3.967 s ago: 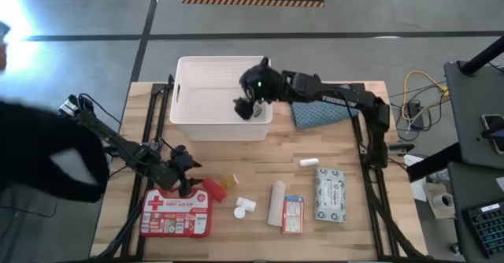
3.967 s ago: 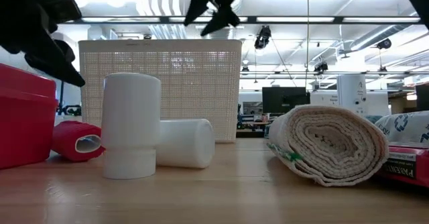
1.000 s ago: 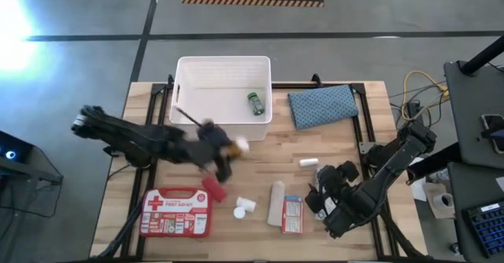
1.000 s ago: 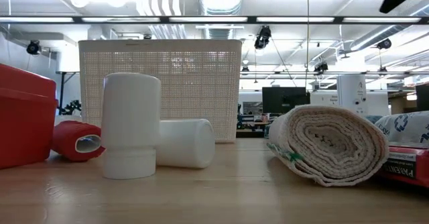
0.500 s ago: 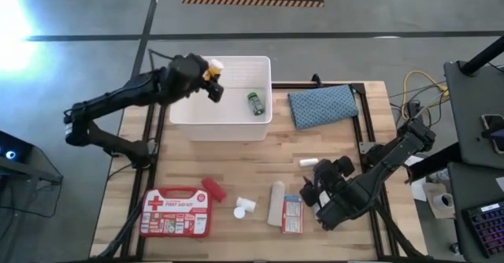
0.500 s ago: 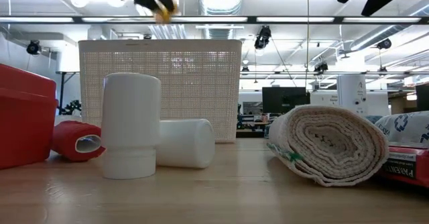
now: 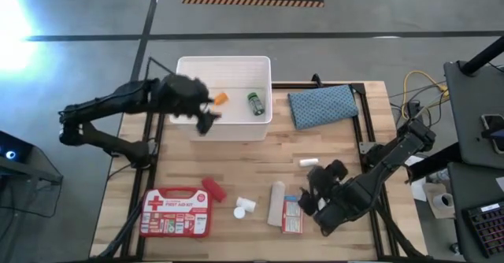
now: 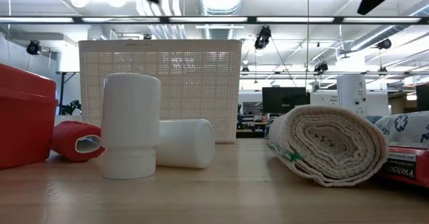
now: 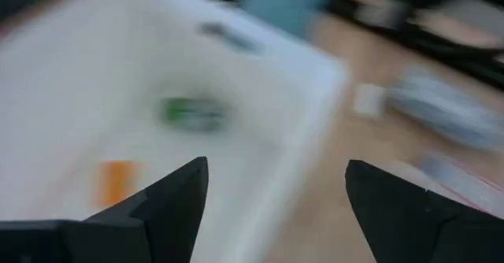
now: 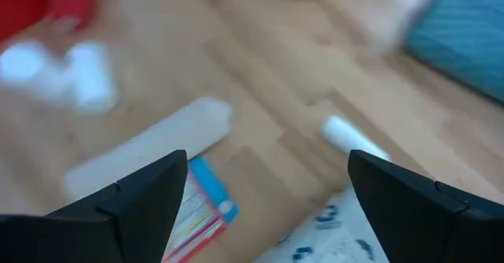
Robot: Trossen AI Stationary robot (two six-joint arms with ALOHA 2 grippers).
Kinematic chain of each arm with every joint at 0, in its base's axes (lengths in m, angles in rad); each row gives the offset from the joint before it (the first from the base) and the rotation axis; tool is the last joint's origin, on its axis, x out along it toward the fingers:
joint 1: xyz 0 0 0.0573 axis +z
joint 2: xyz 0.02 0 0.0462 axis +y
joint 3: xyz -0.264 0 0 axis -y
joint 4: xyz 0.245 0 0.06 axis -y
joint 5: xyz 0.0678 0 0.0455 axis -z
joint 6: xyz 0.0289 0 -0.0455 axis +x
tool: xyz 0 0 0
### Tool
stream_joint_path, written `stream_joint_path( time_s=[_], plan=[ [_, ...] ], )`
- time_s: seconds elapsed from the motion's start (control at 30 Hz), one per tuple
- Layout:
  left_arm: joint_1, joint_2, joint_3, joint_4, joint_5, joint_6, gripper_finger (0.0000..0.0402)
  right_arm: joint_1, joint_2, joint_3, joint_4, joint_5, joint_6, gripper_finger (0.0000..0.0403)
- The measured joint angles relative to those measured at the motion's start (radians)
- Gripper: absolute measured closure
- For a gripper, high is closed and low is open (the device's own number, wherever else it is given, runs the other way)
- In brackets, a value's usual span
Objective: Pick & place medical supplies in basket/bin
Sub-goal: Put the white bandage into the white bin
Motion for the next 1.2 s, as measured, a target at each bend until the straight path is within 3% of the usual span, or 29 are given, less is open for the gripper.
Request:
stream_joint_path(
  time_s=[0.1, 0.17, 0.33, 0.47, 0.6, 0.67, 0.87, 1.2],
  plan=[
    [-0.155, -0.031, 0.000, -0.002, 0.003, -0.041, 0.0123, -0.002, 0.021, -0.004, 0.105, -0.036, -0.219, 0.0062],
    [-0.251, -0.037, 0.000, -0.005, -0.001, -0.079, 0.0123, -0.008, 0.043, -0.004, 0.121, -0.082, -0.281, 0.0065],
    [-0.438, -0.020, -0.004, -0.018, -0.098, -0.319, 0.0123, -0.113, 0.059, -0.060, 0.121, -0.357, -0.085, 0.0076],
    [-0.547, 0.004, -0.043, -0.020, -0.209, -0.407, 0.0123, -0.209, 0.059, -0.145, 0.295, -0.449, 0.053, 0.0078],
    [-0.608, 0.022, -0.093, -0.020, -0.220, -0.447, 0.0123, -0.279, 0.074, -0.201, 0.557, -0.569, 0.009, 0.0078],
    [-0.631, 0.026, -0.115, -0.019, -0.221, -0.498, 0.0123, -0.288, 0.094, -0.221, 0.639, -0.580, -0.006, 0.0078],
    [-0.693, 0.027, -0.166, -0.015, -0.225, -0.607, 0.0123, -0.305, 0.164, -0.232, 0.641, -0.586, 0.033, 0.0075],
    [-0.719, 0.027, -0.184, -0.006, -0.300, -0.609, 0.0123, -0.334, 0.333, -0.188, 0.772, -0.680, 0.099, 0.0047]
  ],
)
